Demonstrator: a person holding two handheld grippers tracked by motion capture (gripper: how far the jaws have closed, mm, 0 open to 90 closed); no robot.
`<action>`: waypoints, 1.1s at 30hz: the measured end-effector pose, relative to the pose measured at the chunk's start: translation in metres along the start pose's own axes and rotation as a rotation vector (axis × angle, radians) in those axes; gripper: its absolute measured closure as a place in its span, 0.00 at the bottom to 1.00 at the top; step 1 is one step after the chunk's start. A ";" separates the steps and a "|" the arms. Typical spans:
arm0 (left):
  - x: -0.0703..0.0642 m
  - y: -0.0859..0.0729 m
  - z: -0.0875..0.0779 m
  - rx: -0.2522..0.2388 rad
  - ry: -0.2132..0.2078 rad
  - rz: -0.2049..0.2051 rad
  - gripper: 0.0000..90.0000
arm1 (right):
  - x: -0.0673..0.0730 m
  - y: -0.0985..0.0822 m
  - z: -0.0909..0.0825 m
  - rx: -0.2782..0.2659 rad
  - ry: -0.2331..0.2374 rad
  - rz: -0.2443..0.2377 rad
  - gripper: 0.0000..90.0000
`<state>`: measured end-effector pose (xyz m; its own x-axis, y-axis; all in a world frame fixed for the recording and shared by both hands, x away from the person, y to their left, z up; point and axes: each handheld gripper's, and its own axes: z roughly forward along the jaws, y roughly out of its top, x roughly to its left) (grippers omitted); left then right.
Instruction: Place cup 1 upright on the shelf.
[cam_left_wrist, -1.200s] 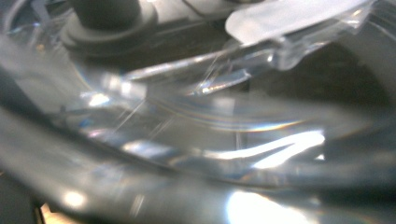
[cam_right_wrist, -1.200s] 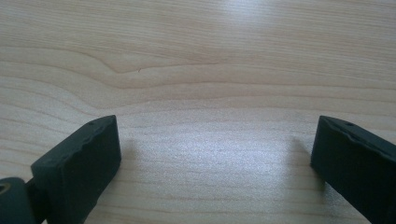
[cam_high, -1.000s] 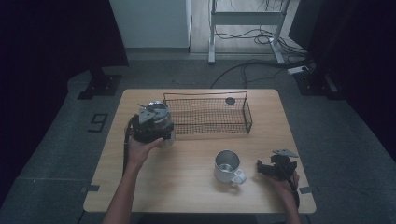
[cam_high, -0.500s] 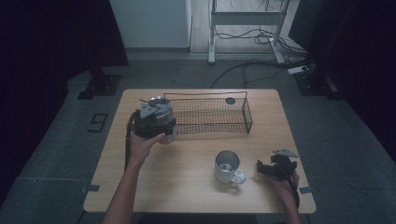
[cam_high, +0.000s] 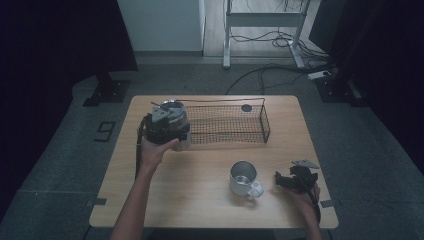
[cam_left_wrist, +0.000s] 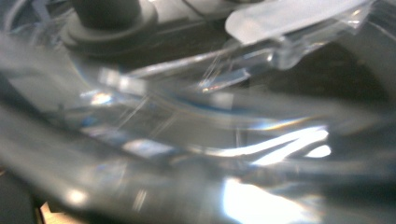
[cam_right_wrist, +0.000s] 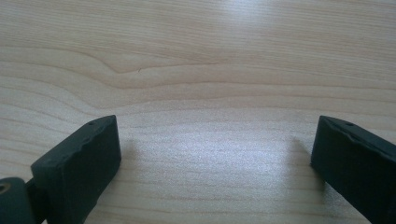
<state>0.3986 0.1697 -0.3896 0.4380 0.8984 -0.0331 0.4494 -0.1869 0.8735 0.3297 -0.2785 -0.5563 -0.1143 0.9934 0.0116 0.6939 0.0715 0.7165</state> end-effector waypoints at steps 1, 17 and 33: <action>0.000 0.001 0.001 0.002 -0.002 0.001 0.05 | 0.000 0.000 0.000 0.000 0.000 0.000 0.01; 0.001 0.011 0.009 0.003 -0.008 -0.006 0.05 | 0.000 0.000 0.000 0.001 0.000 -0.001 0.01; -0.003 0.021 0.023 0.012 -0.014 -0.003 0.05 | 0.000 0.000 0.000 -0.004 -0.002 0.002 0.02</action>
<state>0.4245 0.1542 -0.3827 0.4472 0.8934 -0.0424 0.4603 -0.1893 0.8673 0.3301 -0.2788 -0.5566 -0.1114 0.9937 0.0112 0.6915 0.0694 0.7191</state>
